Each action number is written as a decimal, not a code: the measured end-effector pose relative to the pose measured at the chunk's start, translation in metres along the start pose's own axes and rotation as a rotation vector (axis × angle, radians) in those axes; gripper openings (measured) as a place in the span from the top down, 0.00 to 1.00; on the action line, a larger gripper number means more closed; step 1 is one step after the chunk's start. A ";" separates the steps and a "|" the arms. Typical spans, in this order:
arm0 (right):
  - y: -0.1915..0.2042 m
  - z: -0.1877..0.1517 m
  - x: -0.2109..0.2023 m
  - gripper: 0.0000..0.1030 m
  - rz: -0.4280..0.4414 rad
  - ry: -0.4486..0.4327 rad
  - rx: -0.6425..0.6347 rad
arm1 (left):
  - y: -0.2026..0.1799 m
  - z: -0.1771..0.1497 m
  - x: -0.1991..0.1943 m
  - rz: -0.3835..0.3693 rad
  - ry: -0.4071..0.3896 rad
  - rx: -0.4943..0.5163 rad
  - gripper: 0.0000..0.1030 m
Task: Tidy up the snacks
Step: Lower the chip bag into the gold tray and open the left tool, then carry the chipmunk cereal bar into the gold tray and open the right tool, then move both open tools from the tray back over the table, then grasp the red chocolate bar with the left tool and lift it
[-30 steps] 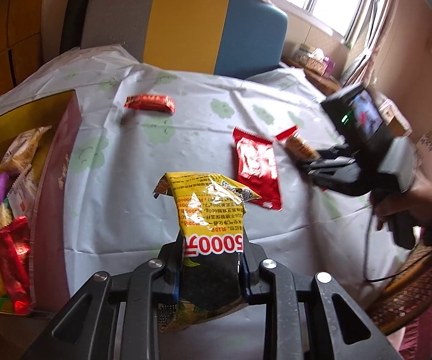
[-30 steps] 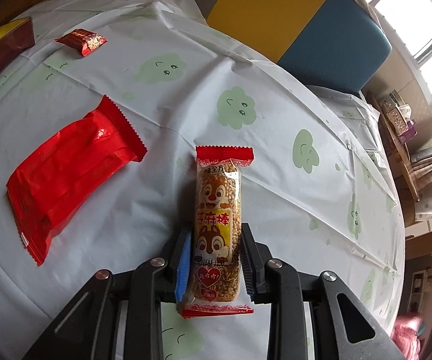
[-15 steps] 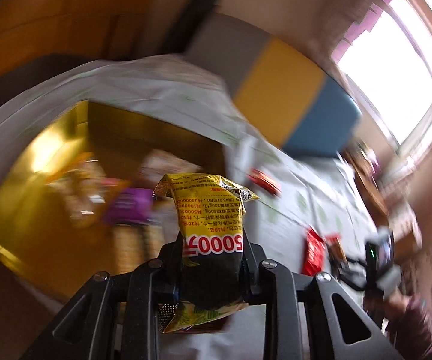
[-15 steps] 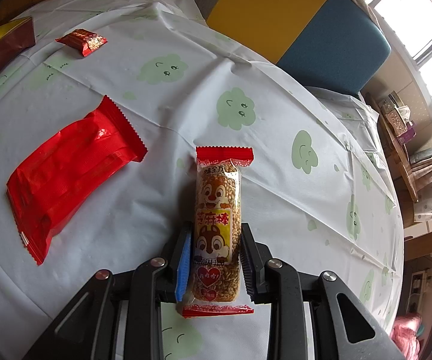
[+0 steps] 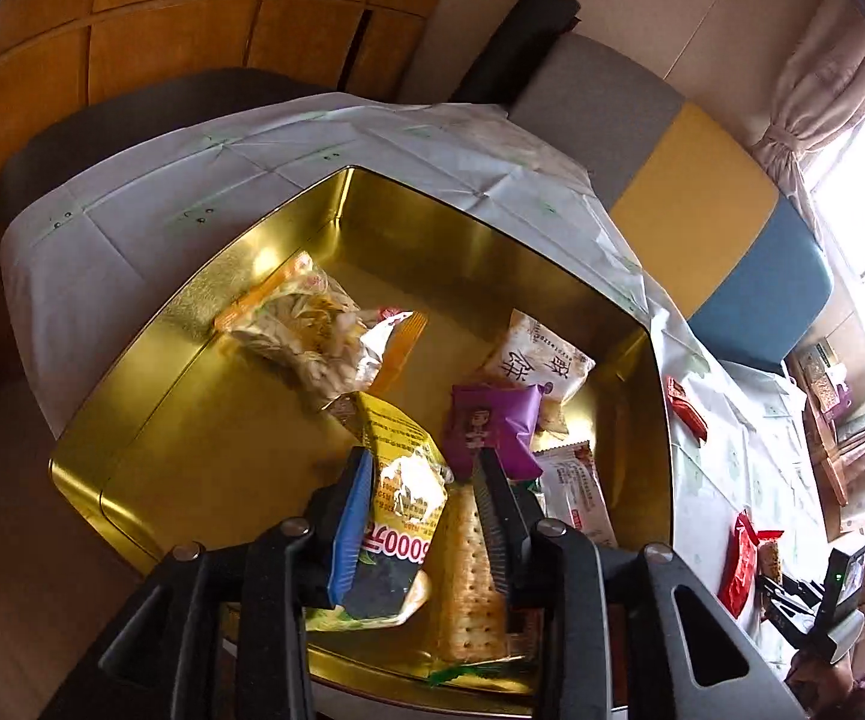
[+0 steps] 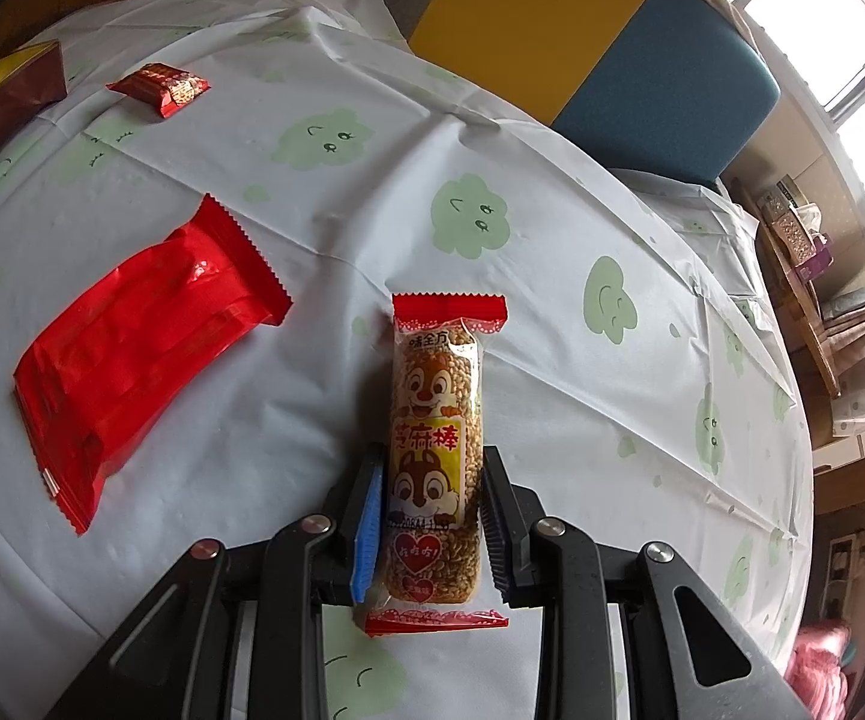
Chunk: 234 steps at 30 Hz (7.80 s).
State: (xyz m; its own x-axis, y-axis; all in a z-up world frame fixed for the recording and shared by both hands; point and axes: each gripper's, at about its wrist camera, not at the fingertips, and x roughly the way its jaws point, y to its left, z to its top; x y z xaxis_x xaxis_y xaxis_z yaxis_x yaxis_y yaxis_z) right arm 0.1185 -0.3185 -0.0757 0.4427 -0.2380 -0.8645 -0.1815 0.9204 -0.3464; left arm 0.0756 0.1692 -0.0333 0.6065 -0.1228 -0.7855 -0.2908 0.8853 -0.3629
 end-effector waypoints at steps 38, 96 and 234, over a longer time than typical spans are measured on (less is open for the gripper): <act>0.003 0.000 -0.002 0.71 -0.016 -0.002 -0.008 | -0.021 -0.027 -0.014 0.224 -0.070 0.175 0.68; 0.158 0.097 -0.125 0.72 0.629 -0.184 -0.013 | 0.001 -0.033 -0.040 0.190 -0.156 0.177 0.68; -0.035 0.020 -0.044 0.21 0.393 -0.095 0.372 | -0.341 -0.034 0.189 -0.065 0.385 1.167 0.79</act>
State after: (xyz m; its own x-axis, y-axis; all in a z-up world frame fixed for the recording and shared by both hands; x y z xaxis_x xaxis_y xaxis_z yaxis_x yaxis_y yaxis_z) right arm 0.1228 -0.3346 -0.0184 0.4844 0.1589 -0.8603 -0.0338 0.9860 0.1631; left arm 0.2645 -0.1711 -0.0752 0.2801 -0.1307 -0.9510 0.6875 0.7187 0.1038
